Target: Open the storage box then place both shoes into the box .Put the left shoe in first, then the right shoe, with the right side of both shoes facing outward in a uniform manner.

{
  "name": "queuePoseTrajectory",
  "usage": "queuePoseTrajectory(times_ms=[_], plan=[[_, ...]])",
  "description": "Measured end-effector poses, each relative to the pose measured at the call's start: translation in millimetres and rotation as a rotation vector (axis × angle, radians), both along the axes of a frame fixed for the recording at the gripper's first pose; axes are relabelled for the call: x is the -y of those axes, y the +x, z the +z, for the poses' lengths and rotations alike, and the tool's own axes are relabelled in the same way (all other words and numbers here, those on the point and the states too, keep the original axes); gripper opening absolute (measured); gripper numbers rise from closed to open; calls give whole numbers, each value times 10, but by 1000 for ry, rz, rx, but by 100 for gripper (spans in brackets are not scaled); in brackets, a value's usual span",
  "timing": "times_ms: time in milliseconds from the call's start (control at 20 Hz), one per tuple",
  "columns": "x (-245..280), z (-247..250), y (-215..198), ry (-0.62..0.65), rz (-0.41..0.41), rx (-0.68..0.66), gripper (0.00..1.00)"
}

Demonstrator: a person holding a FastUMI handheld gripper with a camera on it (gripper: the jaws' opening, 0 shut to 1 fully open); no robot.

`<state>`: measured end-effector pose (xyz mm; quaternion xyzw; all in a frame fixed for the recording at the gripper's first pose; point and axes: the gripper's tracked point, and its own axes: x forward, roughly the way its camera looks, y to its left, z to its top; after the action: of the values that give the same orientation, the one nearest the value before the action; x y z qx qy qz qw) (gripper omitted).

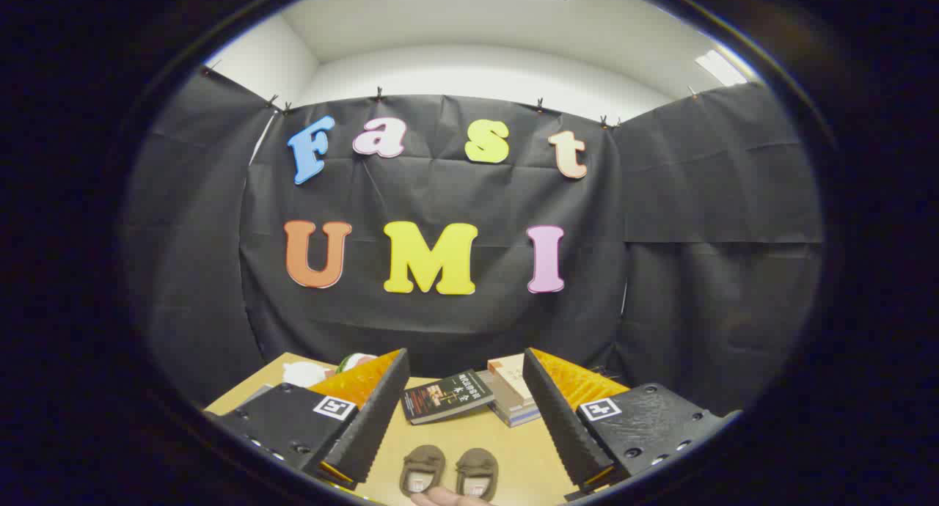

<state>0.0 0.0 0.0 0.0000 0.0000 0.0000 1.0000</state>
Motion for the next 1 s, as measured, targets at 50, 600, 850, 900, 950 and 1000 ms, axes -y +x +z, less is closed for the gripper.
queuePoseTrajectory(times_ms=[50, 600, 850, 900, 950, 1000], plan=[[-20, -21, 9, -3, 2, -9, 95], [-338, -174, 178, -12, 34, -76, 95], [-558, -321, 262, -21, 58, -111, 95], [-618, -378, 299, -23, 68, -117, 95], [-663, -421, 335, -28, 76, -122, 95], [-729, -500, 394, -33, 87, -133, 95]])
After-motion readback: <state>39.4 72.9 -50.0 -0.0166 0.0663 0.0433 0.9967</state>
